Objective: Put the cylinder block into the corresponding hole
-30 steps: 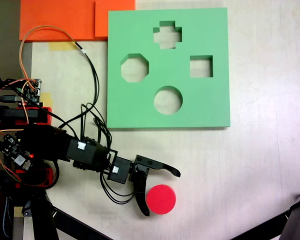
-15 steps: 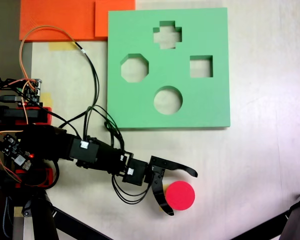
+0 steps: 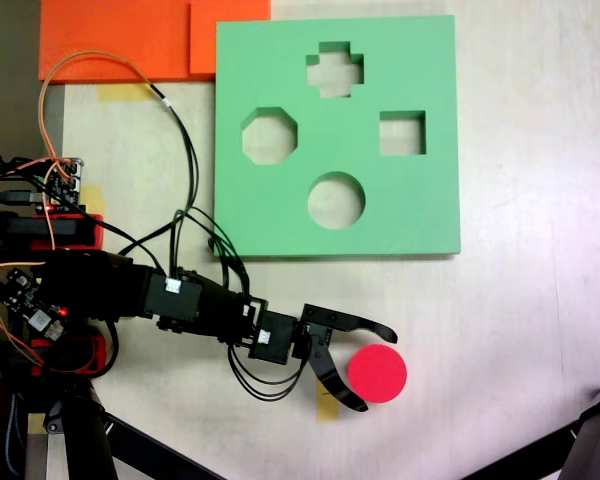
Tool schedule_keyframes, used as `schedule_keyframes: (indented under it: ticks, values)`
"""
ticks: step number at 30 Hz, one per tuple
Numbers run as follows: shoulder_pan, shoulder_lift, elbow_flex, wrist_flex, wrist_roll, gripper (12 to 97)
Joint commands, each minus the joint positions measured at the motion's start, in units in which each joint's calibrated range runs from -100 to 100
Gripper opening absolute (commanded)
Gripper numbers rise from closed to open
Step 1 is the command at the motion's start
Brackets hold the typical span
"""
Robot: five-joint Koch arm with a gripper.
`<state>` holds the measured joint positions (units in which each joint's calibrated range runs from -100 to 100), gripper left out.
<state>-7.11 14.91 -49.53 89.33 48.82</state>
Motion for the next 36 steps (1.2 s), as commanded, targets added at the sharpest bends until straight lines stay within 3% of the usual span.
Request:
schedule_keyframes:
  ticks: [1,5,9,13,18,32,34,36]
  values:
    - [0.34,-0.53,-0.32,2.0,0.34,50.3]
    - [0.34,-1.36,-2.01,3.45,0.34,43.4]
    - [0.29,-2.9,-2.91,3.64,0.2,42.8]
    - [0.1,-2.9,-2.31,3.74,0.24,61.5]
    - [0.05,-0.39,2.97,3.26,0.39,70.6]
    - [0.68,10.93,21.72,-8.4,0.49,70.2]
    - [0.88,10.93,21.92,-8.78,0.49,64.9]
    - [1.07,10.93,21.92,-8.68,0.49,53.9]
